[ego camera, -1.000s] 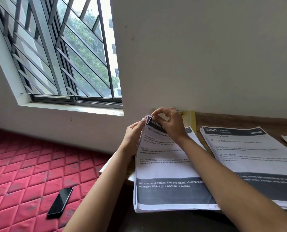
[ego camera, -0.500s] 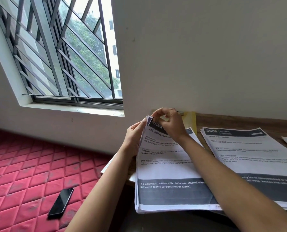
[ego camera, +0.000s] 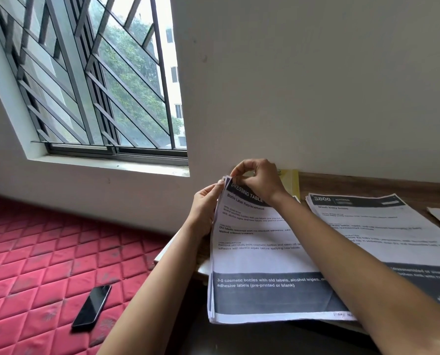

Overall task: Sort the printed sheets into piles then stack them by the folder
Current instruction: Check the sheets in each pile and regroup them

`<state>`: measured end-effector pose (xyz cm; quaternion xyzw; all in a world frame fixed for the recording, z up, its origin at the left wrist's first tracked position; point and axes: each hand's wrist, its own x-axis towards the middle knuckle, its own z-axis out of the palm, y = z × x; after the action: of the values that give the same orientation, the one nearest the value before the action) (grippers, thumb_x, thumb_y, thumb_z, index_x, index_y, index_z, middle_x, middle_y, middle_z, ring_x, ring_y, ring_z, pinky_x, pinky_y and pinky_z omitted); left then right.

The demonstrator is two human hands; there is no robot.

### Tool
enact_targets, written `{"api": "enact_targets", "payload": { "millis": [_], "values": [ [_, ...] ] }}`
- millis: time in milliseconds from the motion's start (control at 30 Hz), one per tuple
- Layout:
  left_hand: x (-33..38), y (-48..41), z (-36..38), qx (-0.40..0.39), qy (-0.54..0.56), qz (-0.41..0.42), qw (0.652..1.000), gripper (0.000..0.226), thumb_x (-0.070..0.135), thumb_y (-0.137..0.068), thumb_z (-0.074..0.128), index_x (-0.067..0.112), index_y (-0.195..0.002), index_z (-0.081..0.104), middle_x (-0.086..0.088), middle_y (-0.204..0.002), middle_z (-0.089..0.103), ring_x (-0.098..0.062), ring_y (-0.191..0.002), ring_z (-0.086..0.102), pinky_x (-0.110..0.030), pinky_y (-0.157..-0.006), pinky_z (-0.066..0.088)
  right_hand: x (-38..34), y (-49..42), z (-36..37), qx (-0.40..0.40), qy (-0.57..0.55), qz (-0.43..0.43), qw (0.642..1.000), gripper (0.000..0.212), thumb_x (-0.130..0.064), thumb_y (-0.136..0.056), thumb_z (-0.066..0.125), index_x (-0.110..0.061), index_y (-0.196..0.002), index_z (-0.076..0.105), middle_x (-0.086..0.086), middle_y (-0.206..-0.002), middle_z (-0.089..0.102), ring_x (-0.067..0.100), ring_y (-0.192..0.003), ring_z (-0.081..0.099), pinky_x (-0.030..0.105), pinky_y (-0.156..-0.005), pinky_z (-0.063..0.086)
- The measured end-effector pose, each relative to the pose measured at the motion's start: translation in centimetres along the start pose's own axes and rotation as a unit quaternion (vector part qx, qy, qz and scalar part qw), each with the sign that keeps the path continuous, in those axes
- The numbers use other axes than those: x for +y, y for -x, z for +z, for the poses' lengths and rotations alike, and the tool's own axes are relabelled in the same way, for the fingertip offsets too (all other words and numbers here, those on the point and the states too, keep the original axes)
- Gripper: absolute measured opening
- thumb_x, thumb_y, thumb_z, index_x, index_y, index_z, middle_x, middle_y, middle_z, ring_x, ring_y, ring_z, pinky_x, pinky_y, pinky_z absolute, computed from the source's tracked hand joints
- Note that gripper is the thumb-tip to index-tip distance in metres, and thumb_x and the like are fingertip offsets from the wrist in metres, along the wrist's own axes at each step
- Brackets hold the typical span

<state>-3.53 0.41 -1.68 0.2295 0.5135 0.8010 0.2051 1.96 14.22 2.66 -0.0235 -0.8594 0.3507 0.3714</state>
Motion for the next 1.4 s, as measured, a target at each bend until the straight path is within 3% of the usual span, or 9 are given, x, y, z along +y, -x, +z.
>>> {"api": "enact_targets", "payload": {
  "millis": [167, 467, 733, 933, 1267, 1400],
  "values": [
    [0.0, -0.1, 0.0, 0.003, -0.004, 0.003, 1.0, 0.025, 0.022, -0.094, 0.058, 0.013, -0.079, 0.076, -0.008, -0.073, 0.072, -0.016, -0.06, 0.065, -0.028, -0.062, 0.054, -0.1, 0.1, 0.1, 0.004, -0.006, -0.005, 1.0, 0.011, -0.014, -0.069, 0.08, -0.022, -0.075, 0.076, -0.007, -0.075, 0.073, 0.015, -0.081, 0.067, 0.042, -0.087, 0.05],
    [0.1, 0.0, 0.1, 0.01, -0.007, -0.008, 1.0, 0.022, 0.023, -0.094, 0.06, 0.014, -0.082, 0.076, -0.007, -0.073, 0.071, -0.017, -0.06, 0.064, -0.028, -0.062, 0.054, 0.2, 0.6, 0.7, 0.008, -0.033, -0.011, 0.999, 0.003, -0.02, -0.076, 0.076, -0.023, -0.078, 0.076, -0.008, -0.076, 0.073, 0.009, -0.08, 0.068, 0.04, -0.086, 0.051],
    [0.3, 0.1, 0.1, 0.004, -0.028, -0.009, 1.0, 0.021, 0.025, -0.093, 0.061, 0.015, -0.082, 0.075, -0.007, -0.072, 0.07, -0.017, -0.057, 0.063, -0.028, -0.059, 0.053, 0.8, 0.7, 1.4, 0.04, -0.02, -0.018, 0.999, 0.004, -0.024, -0.08, 0.074, -0.025, -0.083, 0.076, -0.012, -0.08, 0.073, 0.011, -0.086, 0.066, 0.039, -0.086, 0.051],
    [0.4, 0.3, 0.1, -0.001, -0.037, -0.019, 0.999, 0.021, 0.029, -0.092, 0.061, 0.016, -0.083, 0.075, -0.006, -0.073, 0.07, -0.019, -0.058, 0.063, -0.028, -0.058, 0.051, 0.4, 1.0, 1.0, 0.039, -0.08, -0.012, 0.996, 0.01, -0.017, -0.078, 0.077, -0.014, -0.088, 0.077, -0.004, -0.083, 0.074, 0.006, -0.083, 0.069, 0.03, -0.085, 0.054],
    [0.5, 0.3, 0.3, 0.003, -0.024, -0.024, 0.999, 0.02, 0.027, -0.092, 0.061, 0.01, -0.092, 0.072, -0.008, -0.07, 0.069, -0.018, -0.054, 0.063, -0.025, -0.052, 0.053, 0.5, 1.2, 0.9, 0.03, -0.122, 0.001, 0.992, 0.01, -0.011, -0.078, 0.076, -0.012, -0.088, 0.077, 0.0, -0.084, 0.074, 0.011, -0.082, 0.07, 0.034, -0.084, 0.055],
    [0.3, 0.2, 0.3, 0.001, -0.023, -0.015, 1.0, 0.024, 0.028, -0.09, 0.065, 0.007, -0.097, 0.073, -0.012, -0.076, 0.07, -0.021, -0.058, 0.064, -0.029, -0.057, 0.054, 0.6, 1.3, 0.9, 0.032, -0.14, 0.007, 0.99, 0.009, -0.012, -0.078, 0.076, -0.016, -0.086, 0.076, -0.001, -0.084, 0.074, 0.012, -0.082, 0.07, 0.034, -0.083, 0.056]
  ]
}}
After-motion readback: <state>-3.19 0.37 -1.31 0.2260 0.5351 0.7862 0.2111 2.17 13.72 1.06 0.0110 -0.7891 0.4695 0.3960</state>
